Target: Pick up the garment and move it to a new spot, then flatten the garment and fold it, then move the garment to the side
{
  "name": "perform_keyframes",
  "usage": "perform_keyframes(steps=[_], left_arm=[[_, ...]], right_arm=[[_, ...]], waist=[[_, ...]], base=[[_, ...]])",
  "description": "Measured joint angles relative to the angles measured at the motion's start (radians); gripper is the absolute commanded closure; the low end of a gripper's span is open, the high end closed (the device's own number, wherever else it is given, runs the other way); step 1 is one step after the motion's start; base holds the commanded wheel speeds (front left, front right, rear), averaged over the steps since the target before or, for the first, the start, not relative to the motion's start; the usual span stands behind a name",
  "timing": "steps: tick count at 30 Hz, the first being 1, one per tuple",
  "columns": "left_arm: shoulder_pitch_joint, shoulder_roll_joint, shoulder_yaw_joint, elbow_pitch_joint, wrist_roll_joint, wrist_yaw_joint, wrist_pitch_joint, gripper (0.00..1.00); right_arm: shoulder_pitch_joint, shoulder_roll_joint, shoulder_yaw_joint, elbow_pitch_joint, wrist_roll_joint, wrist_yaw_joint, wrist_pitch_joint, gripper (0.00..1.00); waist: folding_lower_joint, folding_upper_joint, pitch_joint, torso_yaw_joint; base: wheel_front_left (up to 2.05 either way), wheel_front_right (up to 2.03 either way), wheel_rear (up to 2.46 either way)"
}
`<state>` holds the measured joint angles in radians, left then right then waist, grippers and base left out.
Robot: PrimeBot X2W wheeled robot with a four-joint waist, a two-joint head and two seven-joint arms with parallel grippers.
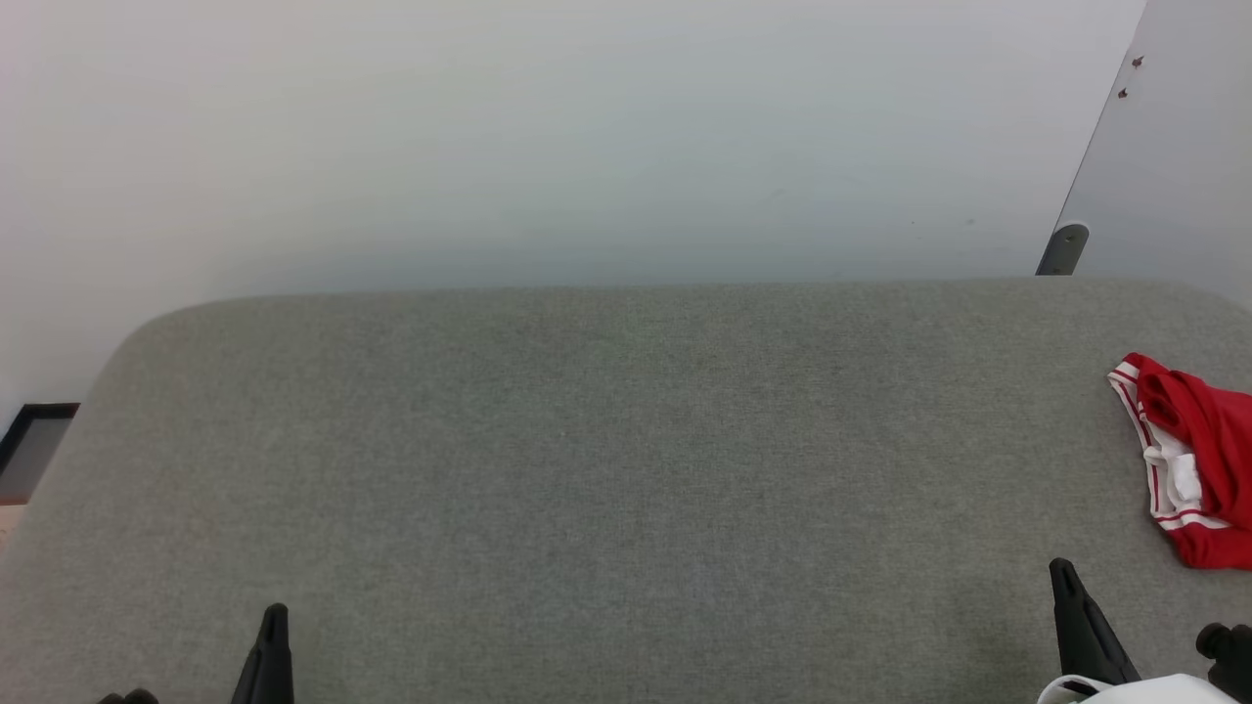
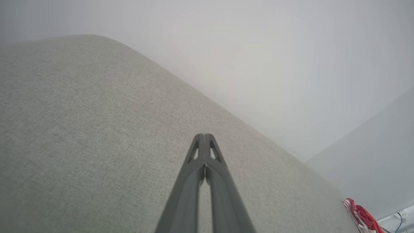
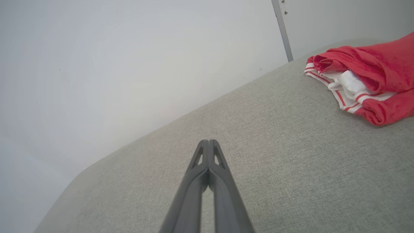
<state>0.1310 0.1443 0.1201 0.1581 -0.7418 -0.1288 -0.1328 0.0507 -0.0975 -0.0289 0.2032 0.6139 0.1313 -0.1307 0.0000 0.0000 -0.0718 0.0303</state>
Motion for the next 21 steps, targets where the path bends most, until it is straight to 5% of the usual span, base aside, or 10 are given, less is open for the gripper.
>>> perform_keyframes(steps=[21], left_arm=[[-0.069,-0.027,-0.001,0.025,-0.256,0.0,0.072,1.0]], right_arm=[[-0.042,0.013,-0.026,0.012,0.294,0.0,0.072,1.0]], waist=[[0.0,0.0,0.016,-0.006]], base=[[0.0,0.0,0.0]])
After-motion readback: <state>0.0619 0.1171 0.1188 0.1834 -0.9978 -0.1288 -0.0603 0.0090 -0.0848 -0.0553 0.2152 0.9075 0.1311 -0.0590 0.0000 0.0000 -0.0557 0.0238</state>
